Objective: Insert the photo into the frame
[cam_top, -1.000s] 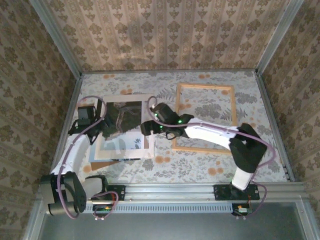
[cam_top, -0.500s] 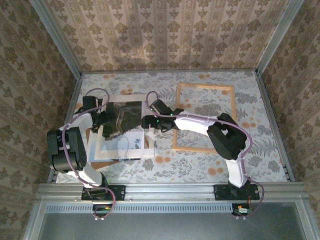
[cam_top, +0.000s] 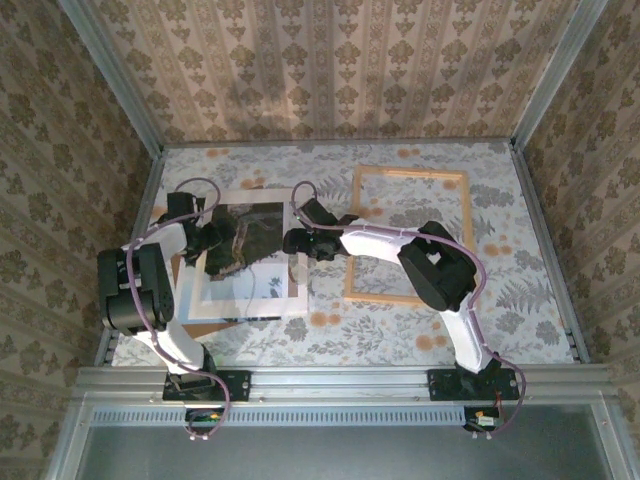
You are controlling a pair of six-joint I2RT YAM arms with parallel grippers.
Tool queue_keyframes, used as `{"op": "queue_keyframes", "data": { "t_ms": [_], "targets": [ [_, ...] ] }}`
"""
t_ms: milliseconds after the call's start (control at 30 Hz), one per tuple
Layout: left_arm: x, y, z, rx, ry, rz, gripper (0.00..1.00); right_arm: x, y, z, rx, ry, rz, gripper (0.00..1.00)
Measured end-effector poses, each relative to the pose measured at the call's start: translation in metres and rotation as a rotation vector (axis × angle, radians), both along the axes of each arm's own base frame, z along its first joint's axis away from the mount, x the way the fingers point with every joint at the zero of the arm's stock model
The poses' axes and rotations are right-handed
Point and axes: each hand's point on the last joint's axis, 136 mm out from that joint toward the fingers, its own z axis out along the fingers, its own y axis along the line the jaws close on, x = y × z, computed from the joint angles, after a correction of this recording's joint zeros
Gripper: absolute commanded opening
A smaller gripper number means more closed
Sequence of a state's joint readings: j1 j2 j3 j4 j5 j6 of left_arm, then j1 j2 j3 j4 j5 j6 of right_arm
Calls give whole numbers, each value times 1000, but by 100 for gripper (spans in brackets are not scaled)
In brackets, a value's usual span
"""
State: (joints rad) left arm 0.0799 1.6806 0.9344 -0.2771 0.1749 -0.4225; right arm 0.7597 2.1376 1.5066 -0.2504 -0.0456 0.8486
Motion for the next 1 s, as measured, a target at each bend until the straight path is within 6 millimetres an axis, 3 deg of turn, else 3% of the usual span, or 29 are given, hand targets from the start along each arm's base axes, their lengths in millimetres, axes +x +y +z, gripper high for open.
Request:
{"op": "queue_keyframes", "data": {
  "t_ms": [367, 1000],
  "targets": [
    [10, -2, 1, -20, -61, -7, 99, 4, 1, -1, 49, 31, -58, 74],
    [14, 2, 2, -40, -122, 1, 97, 13, 5, 14, 335, 14, -53, 64]
  ]
}}
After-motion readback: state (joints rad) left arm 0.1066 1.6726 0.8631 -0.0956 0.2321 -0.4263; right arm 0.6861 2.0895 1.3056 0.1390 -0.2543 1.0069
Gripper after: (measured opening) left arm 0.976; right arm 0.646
